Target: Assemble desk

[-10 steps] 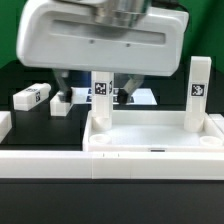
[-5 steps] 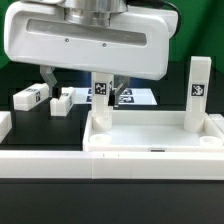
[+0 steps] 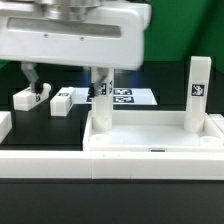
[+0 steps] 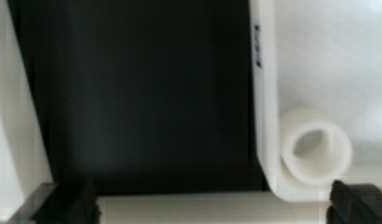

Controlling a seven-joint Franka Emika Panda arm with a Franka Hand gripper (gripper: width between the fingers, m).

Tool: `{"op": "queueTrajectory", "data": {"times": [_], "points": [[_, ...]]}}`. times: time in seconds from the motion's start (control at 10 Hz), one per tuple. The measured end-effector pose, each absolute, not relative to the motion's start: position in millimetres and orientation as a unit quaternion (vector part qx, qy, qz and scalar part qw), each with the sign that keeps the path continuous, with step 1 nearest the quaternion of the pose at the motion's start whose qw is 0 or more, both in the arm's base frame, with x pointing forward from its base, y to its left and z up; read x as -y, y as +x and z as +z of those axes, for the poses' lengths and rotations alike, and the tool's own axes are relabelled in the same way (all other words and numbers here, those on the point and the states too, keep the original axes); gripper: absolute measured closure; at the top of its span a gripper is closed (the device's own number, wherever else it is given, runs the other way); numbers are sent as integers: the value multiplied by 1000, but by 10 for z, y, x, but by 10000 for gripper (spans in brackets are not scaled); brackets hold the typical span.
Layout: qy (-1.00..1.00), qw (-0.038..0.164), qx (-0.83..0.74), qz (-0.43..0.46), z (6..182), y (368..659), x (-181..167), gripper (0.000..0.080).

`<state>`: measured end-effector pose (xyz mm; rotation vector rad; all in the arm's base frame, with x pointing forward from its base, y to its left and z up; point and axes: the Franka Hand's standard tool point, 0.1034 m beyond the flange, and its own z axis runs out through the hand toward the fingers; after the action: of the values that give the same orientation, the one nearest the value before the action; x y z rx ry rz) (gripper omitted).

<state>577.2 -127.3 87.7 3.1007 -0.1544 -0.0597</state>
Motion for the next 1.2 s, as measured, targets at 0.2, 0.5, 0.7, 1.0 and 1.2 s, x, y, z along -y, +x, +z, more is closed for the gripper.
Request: {"op": "queueTrajectory", "data": {"times": [0.2, 0.5, 0.7, 1.0, 1.2], "points": [[997, 14, 69, -27, 855, 5636, 1503, 150], [997, 14, 67, -27, 839, 5642, 1470, 150], [997, 9, 69, -28, 834, 5597, 1493, 150], [993, -21, 115, -34, 721, 5093, 1682, 150], [991, -26, 126, -40, 680, 5008, 1677, 150]]}}
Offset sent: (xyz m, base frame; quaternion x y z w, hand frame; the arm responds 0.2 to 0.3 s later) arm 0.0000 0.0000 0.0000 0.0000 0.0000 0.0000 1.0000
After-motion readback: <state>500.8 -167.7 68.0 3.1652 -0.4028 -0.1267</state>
